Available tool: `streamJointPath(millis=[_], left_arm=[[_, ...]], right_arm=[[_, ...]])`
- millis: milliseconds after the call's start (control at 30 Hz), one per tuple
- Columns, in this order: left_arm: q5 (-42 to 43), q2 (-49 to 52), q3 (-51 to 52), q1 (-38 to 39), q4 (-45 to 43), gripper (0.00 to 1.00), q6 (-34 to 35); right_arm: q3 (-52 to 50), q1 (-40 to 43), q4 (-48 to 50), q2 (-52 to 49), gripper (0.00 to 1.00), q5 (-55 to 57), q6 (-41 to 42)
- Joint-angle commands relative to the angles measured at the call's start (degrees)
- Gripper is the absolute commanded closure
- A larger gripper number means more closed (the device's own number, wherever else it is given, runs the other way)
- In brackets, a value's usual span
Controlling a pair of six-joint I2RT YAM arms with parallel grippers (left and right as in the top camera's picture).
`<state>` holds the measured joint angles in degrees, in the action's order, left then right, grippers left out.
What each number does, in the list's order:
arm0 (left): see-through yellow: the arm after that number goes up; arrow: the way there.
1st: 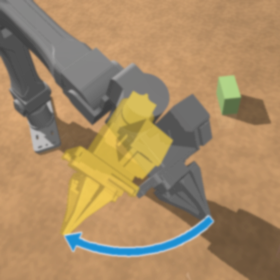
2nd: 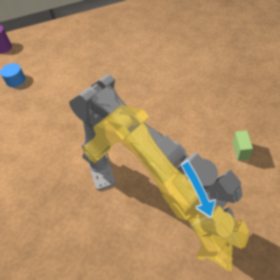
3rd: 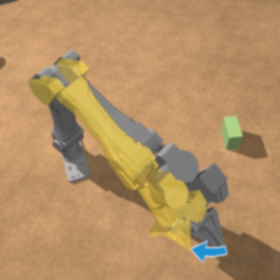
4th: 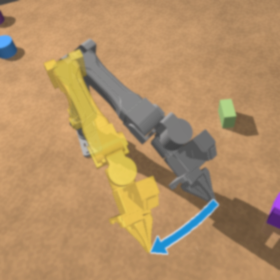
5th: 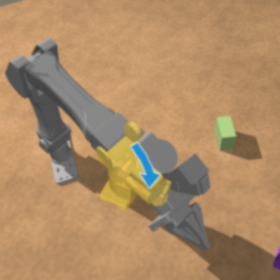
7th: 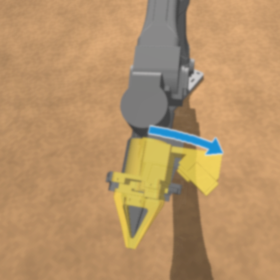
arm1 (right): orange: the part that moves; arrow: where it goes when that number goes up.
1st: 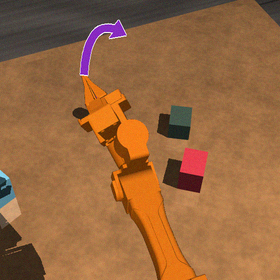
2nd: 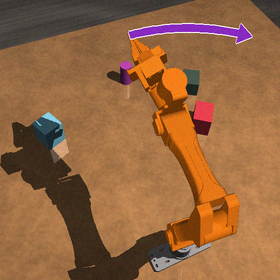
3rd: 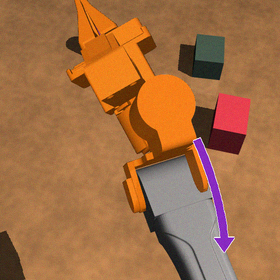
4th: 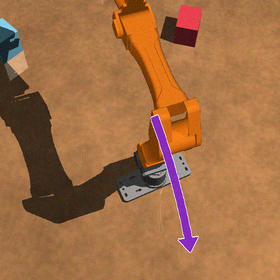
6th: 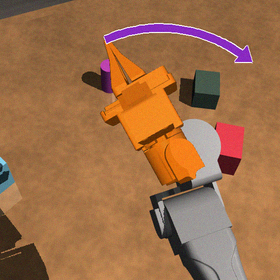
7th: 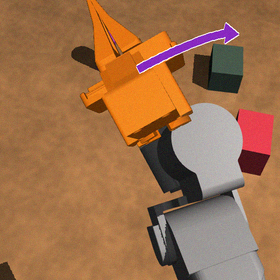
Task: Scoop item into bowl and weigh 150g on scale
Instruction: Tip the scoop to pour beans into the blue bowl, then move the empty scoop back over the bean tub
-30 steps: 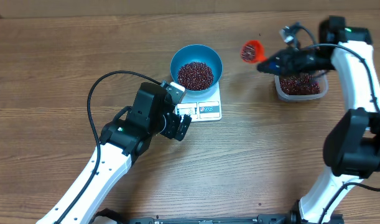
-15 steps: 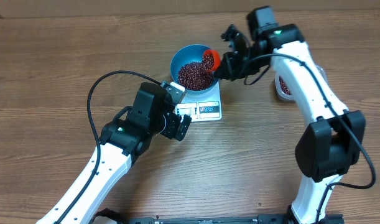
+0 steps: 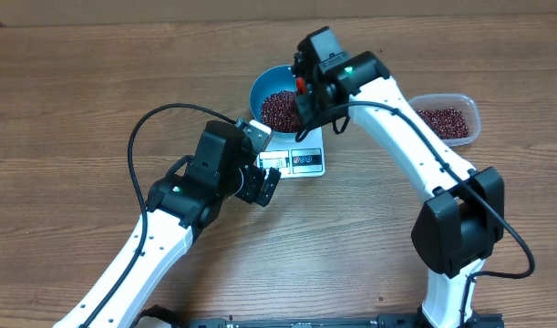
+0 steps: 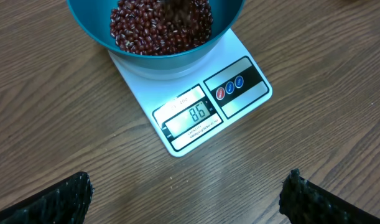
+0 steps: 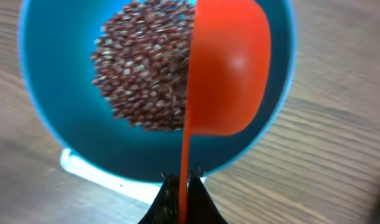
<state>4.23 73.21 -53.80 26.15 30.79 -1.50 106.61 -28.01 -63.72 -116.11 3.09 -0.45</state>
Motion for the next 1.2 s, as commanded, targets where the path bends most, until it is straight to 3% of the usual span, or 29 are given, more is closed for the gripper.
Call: streamJointPath(millis=[0, 233, 633, 900, 1167], left_arm=[[-0.3, 0.3, 0.2, -0.3, -0.2, 0.01, -0.2], [-0.3, 0.3, 0.2, -0.3, -0.2, 0.00, -0.2], [-0.3, 0.3, 0.2, -0.3, -0.2, 0.00, -0.2], [-0.3, 0.3, 0.2, -0.3, -0.2, 0.01, -0.2], [-0.3, 0.3, 0.2, -0.3, -0.2, 0.01, -0.2]], right_arm=[[3.0, -1.6, 0.4, 0.4, 0.96, 11.4, 0.4], [3.0, -2.0, 0.2, 0.5, 0.96, 12.0, -1.3], [3.0, 0.2, 0.3, 3.6, 0.96, 1.9, -2.8], [3.0, 9.1, -2.1, 10.3, 0.96, -7.2, -3.1], [3.0, 23.1, -10.7, 13.5, 0.96, -7.9, -7.2]])
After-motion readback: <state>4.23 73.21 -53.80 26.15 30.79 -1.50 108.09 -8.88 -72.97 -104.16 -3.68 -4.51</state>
